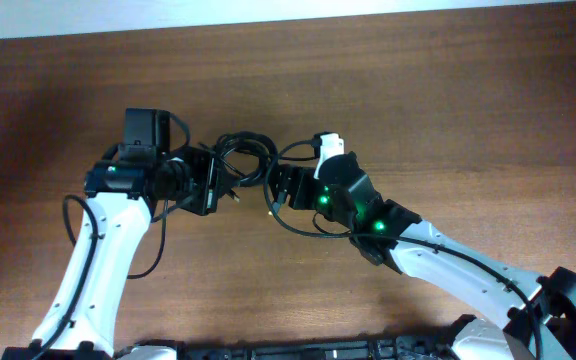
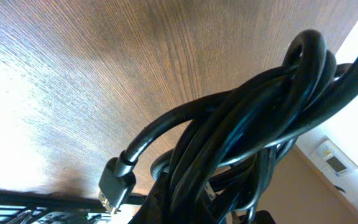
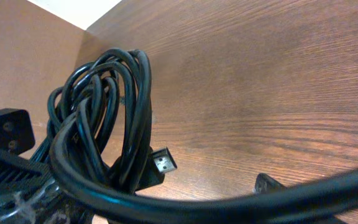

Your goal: Untangle cables

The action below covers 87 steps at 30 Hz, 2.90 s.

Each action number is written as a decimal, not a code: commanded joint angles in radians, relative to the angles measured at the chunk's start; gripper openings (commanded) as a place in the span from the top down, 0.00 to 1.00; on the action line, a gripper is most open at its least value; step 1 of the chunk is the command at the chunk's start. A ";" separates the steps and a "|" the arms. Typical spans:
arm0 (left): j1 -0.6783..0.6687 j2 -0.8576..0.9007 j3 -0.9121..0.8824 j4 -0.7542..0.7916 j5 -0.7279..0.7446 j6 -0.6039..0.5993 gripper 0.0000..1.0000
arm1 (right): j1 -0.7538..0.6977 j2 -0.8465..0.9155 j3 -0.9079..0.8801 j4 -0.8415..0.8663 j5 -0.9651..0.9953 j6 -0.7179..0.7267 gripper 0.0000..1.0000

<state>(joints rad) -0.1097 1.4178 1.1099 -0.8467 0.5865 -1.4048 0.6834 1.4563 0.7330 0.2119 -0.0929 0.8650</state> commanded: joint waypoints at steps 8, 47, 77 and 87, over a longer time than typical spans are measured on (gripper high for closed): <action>-0.064 0.001 0.005 0.210 0.473 0.370 1.00 | -0.186 0.016 0.001 -0.158 0.202 0.004 0.25; -0.324 0.169 0.004 0.230 -0.713 0.374 0.16 | -0.611 0.016 0.001 -0.502 -0.418 -0.476 0.00; -0.298 0.291 0.101 -0.034 -0.650 0.224 1.00 | -0.610 0.016 0.001 -0.695 -0.850 -0.652 0.02; -0.288 -0.089 0.112 -0.148 -0.667 -0.155 1.00 | -0.182 0.016 0.001 -0.225 -0.648 0.046 0.02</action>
<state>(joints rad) -0.3996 1.3350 1.2079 -0.9855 -0.0608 -1.4128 0.4744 1.4761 0.7277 -0.0330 -0.8959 0.5591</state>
